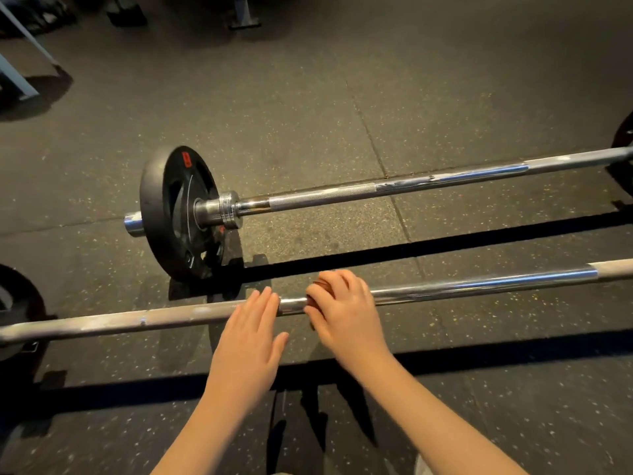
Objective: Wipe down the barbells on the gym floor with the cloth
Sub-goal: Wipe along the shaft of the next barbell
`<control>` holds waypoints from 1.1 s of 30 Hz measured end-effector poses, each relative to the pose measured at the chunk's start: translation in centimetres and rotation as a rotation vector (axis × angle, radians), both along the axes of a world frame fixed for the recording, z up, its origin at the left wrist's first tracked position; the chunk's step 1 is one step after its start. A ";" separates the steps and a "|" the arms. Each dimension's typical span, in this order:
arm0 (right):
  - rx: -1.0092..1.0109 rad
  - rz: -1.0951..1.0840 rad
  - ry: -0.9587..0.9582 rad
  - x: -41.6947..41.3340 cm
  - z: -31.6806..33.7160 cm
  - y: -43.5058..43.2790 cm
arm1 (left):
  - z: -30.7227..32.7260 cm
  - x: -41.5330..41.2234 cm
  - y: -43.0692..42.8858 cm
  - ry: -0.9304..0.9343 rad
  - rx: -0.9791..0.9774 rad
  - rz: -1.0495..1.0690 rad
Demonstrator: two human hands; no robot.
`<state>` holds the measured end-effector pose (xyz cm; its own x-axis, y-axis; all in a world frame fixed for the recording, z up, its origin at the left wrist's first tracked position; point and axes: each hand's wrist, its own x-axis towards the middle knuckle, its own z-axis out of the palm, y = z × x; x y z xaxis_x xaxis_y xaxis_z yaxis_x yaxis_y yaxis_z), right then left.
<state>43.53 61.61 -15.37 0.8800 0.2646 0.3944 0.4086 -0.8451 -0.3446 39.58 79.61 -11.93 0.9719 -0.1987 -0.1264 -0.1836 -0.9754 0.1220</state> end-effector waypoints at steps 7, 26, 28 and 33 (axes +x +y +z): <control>0.102 -0.387 0.003 0.1 0.2 -2.1 | -0.5 0.1 0.8 -0.056 -0.026 -0.055; -0.128 -0.141 0.079 -1.3 1.1 4.6 | 1.2 0.6 2.7 0.023 -0.031 -0.215; -0.131 -0.050 0.110 -1.1 1.5 4.1 | 1.5 0.6 3.3 0.030 -0.030 -0.229; -0.069 -0.382 0.150 -1.0 1.6 3.4 | 2.2 0.0 4.5 0.051 -0.062 -0.250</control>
<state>42.51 64.98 -13.73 0.9665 -0.0705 0.2469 0.0109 -0.9495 -0.3136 39.58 84.12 -9.71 0.8842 -0.4410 -0.1539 -0.4104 -0.8908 0.1952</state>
